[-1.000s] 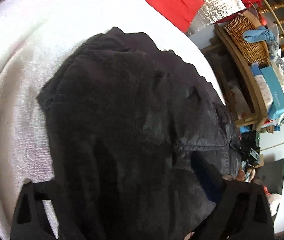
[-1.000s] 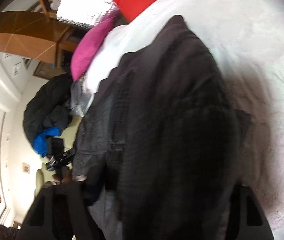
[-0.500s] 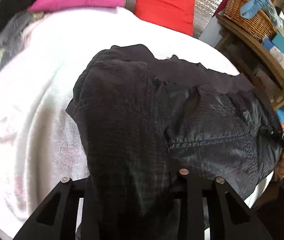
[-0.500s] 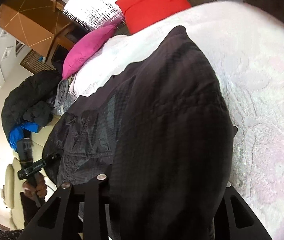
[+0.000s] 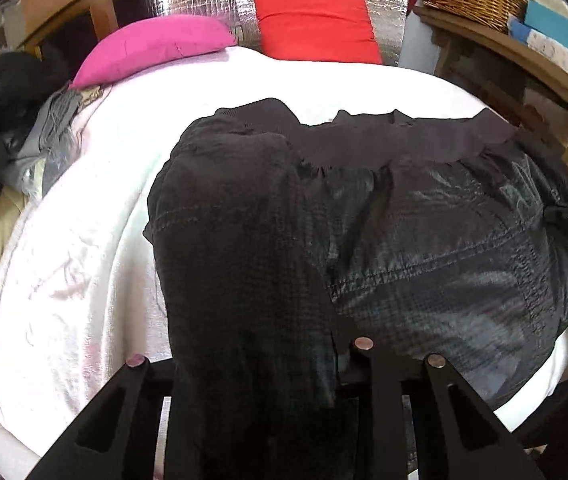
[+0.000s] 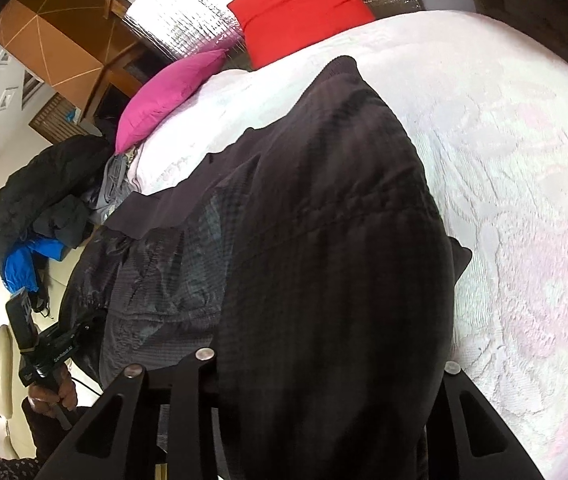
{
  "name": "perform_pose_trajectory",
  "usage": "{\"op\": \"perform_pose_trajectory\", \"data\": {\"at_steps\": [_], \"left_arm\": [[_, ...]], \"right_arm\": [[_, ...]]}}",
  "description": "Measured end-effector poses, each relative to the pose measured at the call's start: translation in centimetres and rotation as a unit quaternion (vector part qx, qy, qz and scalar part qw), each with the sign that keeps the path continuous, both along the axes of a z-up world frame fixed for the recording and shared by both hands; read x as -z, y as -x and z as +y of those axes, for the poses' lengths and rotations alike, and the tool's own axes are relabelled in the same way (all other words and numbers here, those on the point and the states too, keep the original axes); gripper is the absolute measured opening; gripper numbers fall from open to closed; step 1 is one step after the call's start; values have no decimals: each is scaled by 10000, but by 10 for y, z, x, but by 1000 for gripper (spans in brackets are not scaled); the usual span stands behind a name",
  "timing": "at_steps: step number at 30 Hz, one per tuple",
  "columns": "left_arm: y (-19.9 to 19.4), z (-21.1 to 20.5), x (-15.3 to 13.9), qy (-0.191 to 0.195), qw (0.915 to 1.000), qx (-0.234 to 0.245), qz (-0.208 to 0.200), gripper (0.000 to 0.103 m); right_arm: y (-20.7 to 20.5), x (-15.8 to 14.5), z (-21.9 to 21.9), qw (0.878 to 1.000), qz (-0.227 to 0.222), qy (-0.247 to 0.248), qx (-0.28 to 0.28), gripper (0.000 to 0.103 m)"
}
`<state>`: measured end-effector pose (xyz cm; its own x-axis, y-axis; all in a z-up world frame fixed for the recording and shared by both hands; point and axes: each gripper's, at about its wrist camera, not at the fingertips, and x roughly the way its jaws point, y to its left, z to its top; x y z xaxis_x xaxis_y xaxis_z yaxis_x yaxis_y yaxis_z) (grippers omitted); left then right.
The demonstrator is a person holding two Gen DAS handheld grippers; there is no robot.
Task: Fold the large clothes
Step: 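Lower the folded half onto the jacket with both grippers, then grasp the folded black jacket's ribbed hem with both grippers and lift it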
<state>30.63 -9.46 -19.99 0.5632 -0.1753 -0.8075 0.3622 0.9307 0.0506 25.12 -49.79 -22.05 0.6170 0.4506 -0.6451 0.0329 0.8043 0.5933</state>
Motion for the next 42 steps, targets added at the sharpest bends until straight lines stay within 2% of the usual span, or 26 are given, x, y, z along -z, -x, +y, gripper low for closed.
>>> {"op": "perform_pose_trajectory", "data": {"at_steps": [7,15,21,24,27,33,38,40,42], "left_arm": [[7,-2,-2,-275,9995,38,-178,31],[9,-3,-1,-356,9991,13,-223,31],[6,5,0,-401,9989,-75,-241,30],[2,8,5,-443,9990,-15,-83,33],[-4,9,13,-492,9987,-38,108,38],[-14,20,15,-132,9993,-154,328,40],[-22,16,21,-186,9985,-283,439,46],[-22,12,20,-165,9981,-375,469,50],[-23,14,19,-133,9976,-457,493,55]], "right_arm": [[-3,7,-4,9999,39,-139,-49,39],[4,3,-1,10000,41,-70,21,39],[16,3,6,9996,66,-234,111,39],[16,9,7,9996,87,-227,129,39],[9,16,-1,9987,172,-457,116,40],[3,16,-3,9989,161,-439,73,40],[-3,21,-5,9985,190,-510,61,40],[-2,21,-5,9984,231,-509,59,46],[-1,19,-4,9987,307,-401,110,59]]}}
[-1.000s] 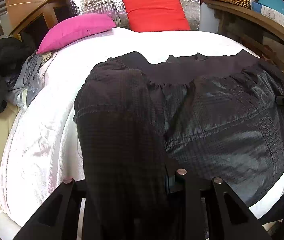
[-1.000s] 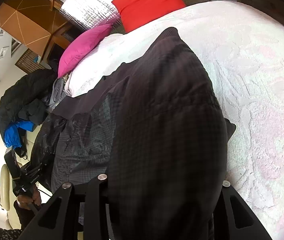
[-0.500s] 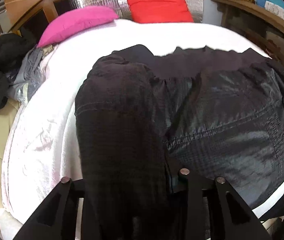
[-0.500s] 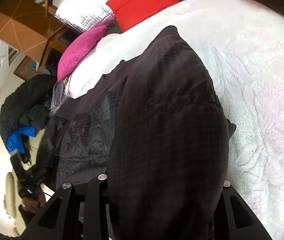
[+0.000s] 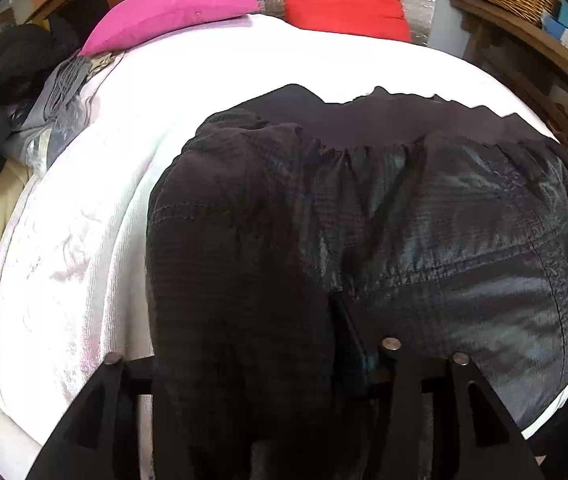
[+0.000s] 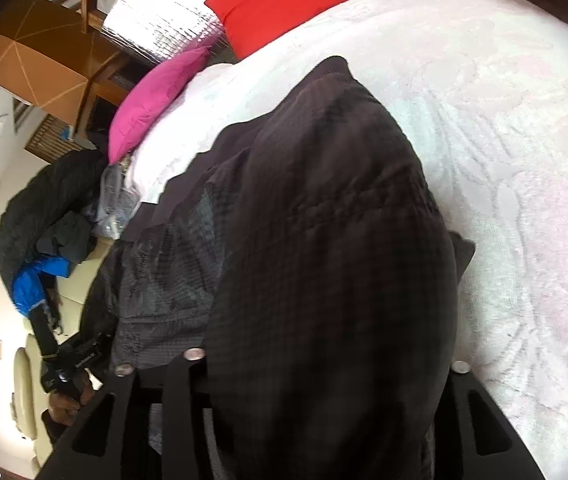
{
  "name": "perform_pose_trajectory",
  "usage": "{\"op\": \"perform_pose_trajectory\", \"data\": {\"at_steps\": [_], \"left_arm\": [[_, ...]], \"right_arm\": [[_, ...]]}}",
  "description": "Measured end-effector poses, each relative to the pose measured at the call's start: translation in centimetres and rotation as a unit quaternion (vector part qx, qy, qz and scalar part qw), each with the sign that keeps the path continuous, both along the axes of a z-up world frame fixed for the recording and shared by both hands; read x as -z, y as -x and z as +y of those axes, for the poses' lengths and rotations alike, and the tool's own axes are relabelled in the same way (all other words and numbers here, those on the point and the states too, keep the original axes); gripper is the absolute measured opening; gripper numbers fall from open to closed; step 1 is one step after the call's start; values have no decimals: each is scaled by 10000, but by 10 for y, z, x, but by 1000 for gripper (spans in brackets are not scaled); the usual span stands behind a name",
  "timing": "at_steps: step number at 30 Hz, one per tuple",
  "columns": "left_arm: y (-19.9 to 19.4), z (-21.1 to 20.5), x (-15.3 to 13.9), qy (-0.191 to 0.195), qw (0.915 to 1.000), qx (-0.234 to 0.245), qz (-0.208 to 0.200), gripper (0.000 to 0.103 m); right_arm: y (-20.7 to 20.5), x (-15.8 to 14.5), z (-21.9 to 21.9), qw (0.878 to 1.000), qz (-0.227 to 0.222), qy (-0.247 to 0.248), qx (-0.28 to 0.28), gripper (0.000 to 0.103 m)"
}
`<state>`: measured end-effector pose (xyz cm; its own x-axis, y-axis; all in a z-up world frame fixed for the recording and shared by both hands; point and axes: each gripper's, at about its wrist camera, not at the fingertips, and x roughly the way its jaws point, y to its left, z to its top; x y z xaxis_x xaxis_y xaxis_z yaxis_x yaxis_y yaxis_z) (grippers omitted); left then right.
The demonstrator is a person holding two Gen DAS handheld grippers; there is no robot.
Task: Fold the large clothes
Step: 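Grasp the folded black jacket's ribbed hem with both grippers and lift it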
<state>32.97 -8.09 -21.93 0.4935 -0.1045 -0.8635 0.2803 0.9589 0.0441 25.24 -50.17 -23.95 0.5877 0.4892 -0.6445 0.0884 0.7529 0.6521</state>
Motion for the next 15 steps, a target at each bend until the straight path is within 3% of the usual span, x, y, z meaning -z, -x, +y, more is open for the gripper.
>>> {"op": "perform_pose_trajectory", "data": {"at_steps": [2,6,11,15], "left_arm": [[1,5,-2,97,9999,-73,51,58],[1,20,-8,397,9989,-250,68,60],[21,46,-22,960,9939,-528,-112,62],[41,49,-29,957,9933,-543,-350,62]], "right_arm": [[5,-4,1,9997,163,163,106,66],[24,-15,-6,9991,194,329,194,67],[57,-29,-17,9963,57,643,568,69],[88,-49,-23,9908,-291,909,960,69]]}}
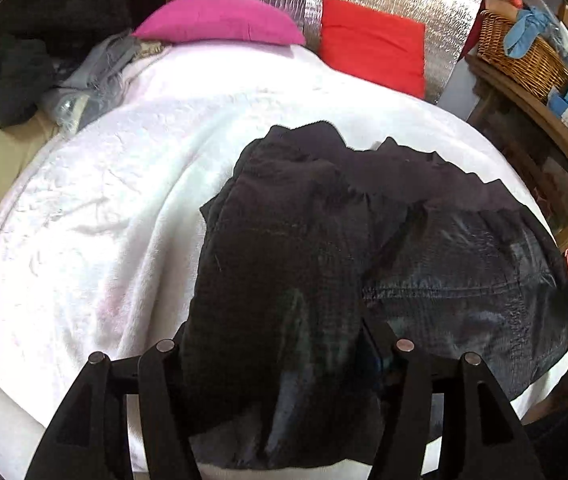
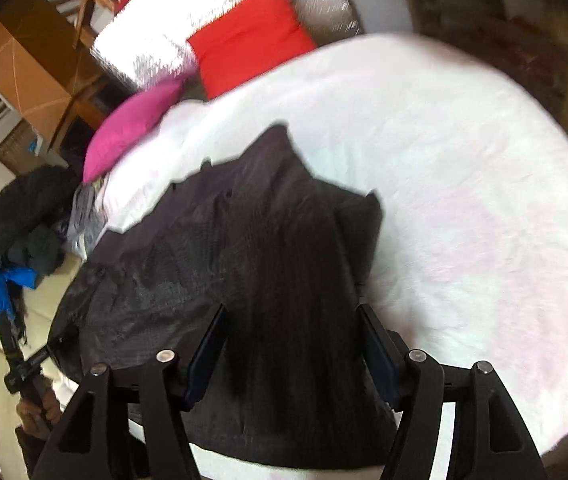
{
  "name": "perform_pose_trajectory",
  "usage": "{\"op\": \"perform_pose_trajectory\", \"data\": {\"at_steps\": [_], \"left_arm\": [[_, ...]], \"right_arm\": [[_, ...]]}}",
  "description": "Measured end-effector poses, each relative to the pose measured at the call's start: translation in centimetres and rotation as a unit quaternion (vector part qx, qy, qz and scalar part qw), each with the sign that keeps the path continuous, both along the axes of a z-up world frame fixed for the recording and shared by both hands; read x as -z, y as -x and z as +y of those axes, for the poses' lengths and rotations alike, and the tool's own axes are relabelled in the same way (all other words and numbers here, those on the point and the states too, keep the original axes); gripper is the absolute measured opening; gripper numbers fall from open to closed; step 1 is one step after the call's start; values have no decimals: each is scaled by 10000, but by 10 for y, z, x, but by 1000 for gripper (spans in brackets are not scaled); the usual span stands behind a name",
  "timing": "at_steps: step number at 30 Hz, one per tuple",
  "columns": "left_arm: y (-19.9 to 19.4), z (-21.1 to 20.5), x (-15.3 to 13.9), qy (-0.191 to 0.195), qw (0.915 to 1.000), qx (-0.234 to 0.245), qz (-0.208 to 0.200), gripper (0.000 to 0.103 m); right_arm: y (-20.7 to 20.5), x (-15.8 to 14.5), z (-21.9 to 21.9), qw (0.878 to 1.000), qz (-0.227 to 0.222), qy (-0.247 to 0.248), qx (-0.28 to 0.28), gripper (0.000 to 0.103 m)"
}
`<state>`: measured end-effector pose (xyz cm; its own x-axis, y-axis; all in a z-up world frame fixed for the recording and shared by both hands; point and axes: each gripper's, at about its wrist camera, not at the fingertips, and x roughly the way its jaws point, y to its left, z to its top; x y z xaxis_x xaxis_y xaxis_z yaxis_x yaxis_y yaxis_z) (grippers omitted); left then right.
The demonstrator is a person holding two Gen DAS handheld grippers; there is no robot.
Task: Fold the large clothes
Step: 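Grasp the folded black jacket's ribbed hem with both grippers and lift it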
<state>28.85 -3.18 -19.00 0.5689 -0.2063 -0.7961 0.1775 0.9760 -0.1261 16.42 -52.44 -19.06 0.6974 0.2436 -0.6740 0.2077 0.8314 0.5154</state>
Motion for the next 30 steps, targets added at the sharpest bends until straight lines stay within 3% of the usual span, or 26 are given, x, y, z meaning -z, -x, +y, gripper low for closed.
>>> {"op": "perform_pose_trajectory", "data": {"at_steps": [6,9,11,13,18,20,24,28,30], "left_arm": [[9,3,1,8,9997,-167,-171,69],[-3,0,8,-136,9995,-227,-195,72],[-14,-1,14,-270,9994,-191,-50,72],[-17,-1,14,-270,9996,-125,9,72],[-39,19,8,476,9979,-193,398,81],[-54,34,8,961,9930,-353,589,82],[-85,53,11,1579,9810,-774,824,83],[-119,49,14,1908,9733,-722,1056,83],[-136,33,16,1725,9766,-595,1143,83]], "right_arm": [[30,-24,18,9960,-641,615,-69,69],[27,-17,29,9943,-397,988,-19,68],[20,-7,25,9950,-191,980,51,68],[17,-10,19,9955,-274,909,68,68],[-29,-31,-4,9977,-414,528,-85,68],[-58,-33,-9,9985,-261,421,-222,68],[-122,-25,-13,9985,148,391,-344,68],[-171,-2,-10,9960,747,316,-373,68],[-184,8,-5,9942,919,395,-384,68]]}}
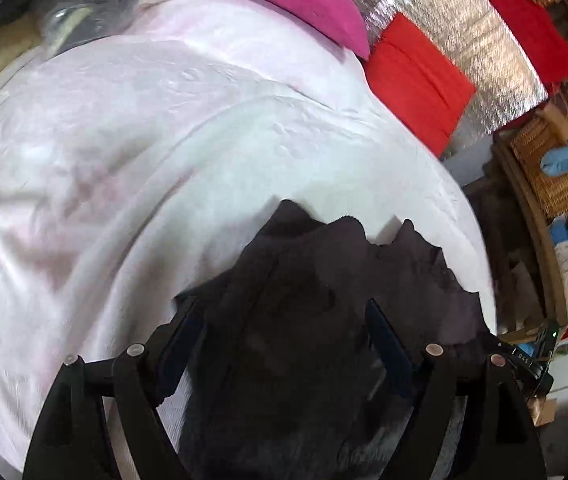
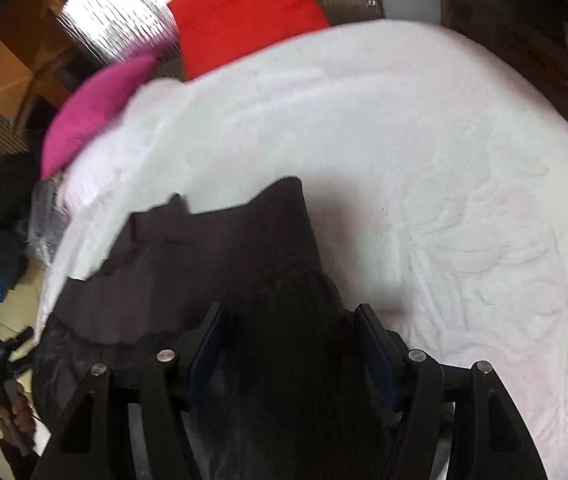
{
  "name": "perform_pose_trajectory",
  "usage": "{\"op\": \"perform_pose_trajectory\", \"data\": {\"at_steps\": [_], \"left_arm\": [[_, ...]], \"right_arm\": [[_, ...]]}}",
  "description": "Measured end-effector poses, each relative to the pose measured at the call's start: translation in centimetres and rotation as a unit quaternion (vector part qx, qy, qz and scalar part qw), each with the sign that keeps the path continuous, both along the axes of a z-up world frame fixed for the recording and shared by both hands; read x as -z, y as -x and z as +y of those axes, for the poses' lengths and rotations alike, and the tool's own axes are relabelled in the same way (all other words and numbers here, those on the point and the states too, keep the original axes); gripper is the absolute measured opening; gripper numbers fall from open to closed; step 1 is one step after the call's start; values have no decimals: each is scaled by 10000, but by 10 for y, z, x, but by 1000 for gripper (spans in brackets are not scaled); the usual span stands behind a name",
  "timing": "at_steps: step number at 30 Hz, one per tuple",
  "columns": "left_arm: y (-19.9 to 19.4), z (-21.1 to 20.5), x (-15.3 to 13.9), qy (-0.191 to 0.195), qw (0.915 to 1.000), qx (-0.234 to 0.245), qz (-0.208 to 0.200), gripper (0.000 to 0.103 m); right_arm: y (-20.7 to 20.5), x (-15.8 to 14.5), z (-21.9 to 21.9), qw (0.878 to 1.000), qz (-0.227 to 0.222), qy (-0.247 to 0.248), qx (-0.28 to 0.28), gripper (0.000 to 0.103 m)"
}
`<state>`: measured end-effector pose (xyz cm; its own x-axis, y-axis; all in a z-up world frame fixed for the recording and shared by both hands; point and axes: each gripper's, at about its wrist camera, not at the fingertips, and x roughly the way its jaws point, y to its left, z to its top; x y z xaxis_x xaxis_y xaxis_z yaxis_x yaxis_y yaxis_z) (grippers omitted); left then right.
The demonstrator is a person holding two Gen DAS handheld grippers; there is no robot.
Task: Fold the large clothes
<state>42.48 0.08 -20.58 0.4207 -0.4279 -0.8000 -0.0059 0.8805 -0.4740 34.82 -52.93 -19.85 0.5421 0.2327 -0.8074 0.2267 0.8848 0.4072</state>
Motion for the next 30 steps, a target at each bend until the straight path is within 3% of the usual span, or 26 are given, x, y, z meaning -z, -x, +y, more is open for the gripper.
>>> {"op": "perform_pose_trajectory", "data": {"at_steps": [3,5,6,7,8,9,12,15,19,22,25,30], "left_arm": [[-15,-22,4,-410,9990,171,6,83],[-23,-41,8,-881,9956,311,-69,82],[-25,-45,7,-1008,9943,339,-99,78],[-24,-47,8,-1149,9927,357,-123,73],[-25,-51,8,-1283,9911,337,-152,60],[-26,-51,7,-1337,9904,275,-199,48],[-28,-42,0,-1033,9933,107,-500,39],[-34,-51,-5,-1052,9919,55,-713,35],[-48,-68,-7,-1269,9866,-41,-1023,35],[-63,-74,14,-1605,9837,-90,-800,39],[-68,-79,30,-1820,9818,-22,-544,45],[-49,-82,6,-2164,9728,-38,-824,61]], "right_arm": [[1,3,7,9999,-87,106,6,66],[3,-2,10,9996,-171,219,-23,50],[5,-5,13,9991,-194,375,-23,40],[5,-7,14,9986,-203,497,-3,38],[5,-9,16,9977,-240,633,6,32],[7,-12,19,9964,-302,798,24,26],[12,-24,22,9926,-467,1116,132,20],[12,-36,23,9876,-718,1366,276,19],[5,-38,12,9838,-864,1452,593,18],[-8,-20,1,9862,-644,1349,710,18],[-23,11,-10,9937,-248,890,642,19],[-9,8,-26,9962,-458,184,716,29]]}}
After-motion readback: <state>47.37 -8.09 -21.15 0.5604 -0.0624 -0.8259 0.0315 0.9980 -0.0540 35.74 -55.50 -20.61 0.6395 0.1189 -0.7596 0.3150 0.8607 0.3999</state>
